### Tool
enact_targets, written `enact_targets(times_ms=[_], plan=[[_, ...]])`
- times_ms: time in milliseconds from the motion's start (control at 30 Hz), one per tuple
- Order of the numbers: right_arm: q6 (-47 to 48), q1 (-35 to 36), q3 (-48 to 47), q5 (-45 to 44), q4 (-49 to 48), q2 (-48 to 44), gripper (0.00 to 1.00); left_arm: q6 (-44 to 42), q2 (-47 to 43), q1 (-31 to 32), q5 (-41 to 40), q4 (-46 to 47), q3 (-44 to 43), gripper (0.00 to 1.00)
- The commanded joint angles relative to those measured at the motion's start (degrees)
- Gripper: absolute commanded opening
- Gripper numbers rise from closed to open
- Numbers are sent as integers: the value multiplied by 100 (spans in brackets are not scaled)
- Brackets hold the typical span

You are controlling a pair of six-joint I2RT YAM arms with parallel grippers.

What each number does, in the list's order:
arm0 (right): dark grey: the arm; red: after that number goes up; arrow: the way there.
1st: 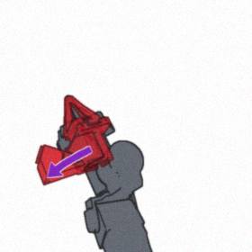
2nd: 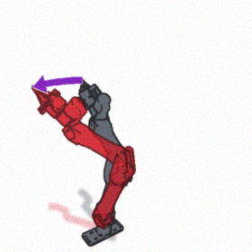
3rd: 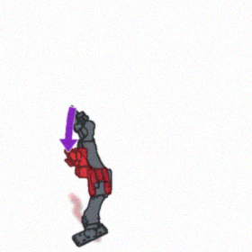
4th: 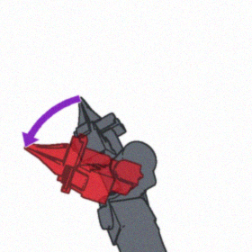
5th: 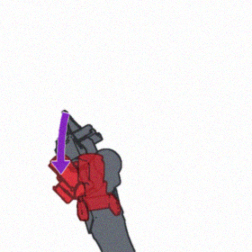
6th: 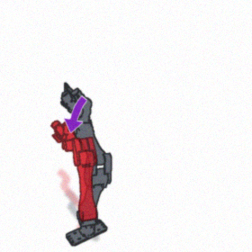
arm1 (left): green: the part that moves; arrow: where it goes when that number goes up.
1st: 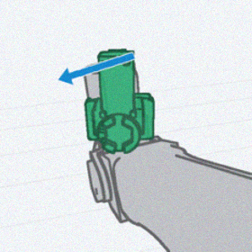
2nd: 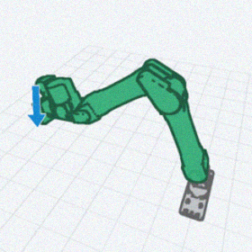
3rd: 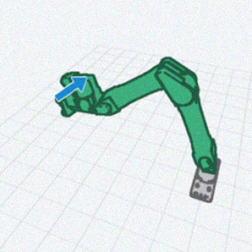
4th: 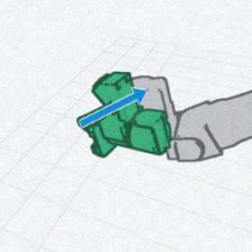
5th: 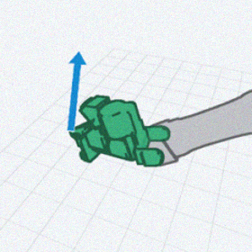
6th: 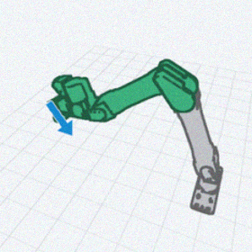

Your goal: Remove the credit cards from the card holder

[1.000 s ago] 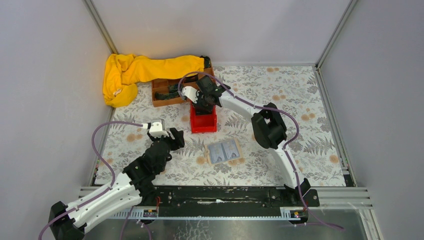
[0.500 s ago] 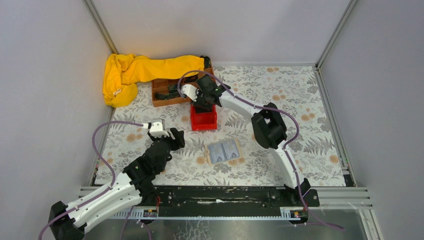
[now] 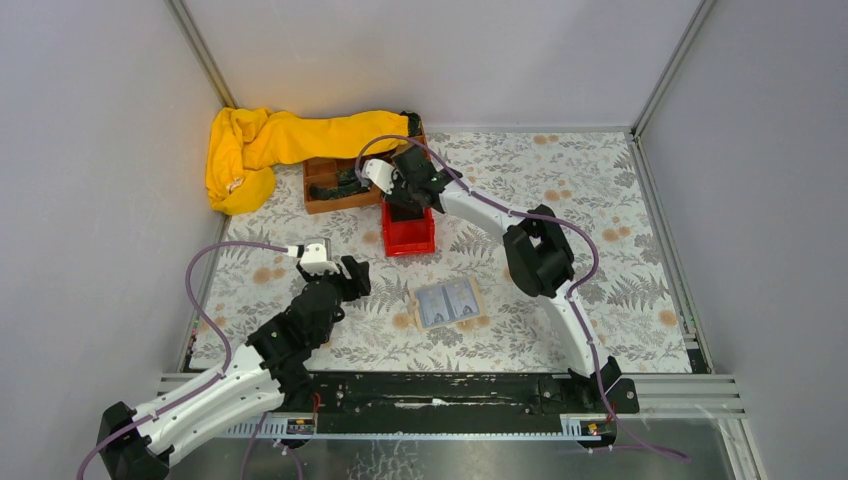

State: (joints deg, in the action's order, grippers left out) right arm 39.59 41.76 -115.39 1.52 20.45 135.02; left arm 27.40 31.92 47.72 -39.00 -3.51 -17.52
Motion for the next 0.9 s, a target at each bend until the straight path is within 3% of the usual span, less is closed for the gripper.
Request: enact_targets(times_ms=[0, 267, 467, 667, 867], plan=[[-87, -54, 99, -399, -597, -485, 35, -99, 5, -52, 6, 353, 38, 73], [-310, -63, 773, -849, -1745, -716, 34, -129, 57, -56, 38, 400, 39, 73], [-606, -62, 2021, -571, -3343, -1697, 34, -147, 150, -61, 45, 437, 40, 73], [-864, -61, 2663, -309, -3715, -2309, 34, -165, 156, -64, 82, 461, 55, 73], [-1443, -67, 3486, -896, -3866, -2888, 33, -166, 289, -70, 129, 522, 11, 73]])
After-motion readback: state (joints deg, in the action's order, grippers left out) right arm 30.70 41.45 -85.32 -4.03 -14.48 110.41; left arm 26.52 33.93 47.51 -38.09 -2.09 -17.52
